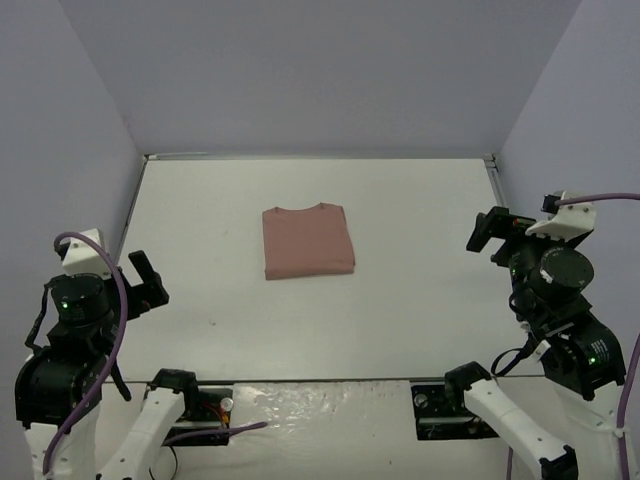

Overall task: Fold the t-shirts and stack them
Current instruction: Smooth out wrinkles on the folded tshirt

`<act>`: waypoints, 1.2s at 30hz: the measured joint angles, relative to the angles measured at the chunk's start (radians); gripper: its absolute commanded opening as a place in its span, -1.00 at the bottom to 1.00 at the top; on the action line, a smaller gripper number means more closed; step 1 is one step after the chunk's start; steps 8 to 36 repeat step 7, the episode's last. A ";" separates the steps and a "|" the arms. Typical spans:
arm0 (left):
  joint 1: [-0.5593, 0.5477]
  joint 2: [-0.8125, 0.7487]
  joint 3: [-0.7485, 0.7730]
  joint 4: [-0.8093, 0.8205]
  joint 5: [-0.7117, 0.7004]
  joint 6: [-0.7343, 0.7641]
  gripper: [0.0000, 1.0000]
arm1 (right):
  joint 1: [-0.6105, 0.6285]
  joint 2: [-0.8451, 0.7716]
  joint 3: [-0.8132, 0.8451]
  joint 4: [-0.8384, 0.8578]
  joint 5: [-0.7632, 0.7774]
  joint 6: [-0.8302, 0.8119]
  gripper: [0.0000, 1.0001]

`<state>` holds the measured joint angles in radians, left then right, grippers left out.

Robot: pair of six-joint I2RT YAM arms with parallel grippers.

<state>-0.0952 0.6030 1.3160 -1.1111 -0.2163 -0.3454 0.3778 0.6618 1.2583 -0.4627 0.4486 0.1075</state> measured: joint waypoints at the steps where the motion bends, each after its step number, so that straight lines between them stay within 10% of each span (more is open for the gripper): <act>1: 0.000 0.000 -0.010 -0.002 -0.003 0.000 0.94 | 0.009 -0.004 0.000 -0.001 0.005 -0.004 1.00; 36: 0.000 0.004 -0.031 -0.008 -0.013 -0.001 0.94 | 0.043 -0.019 0.000 -0.001 0.031 -0.009 1.00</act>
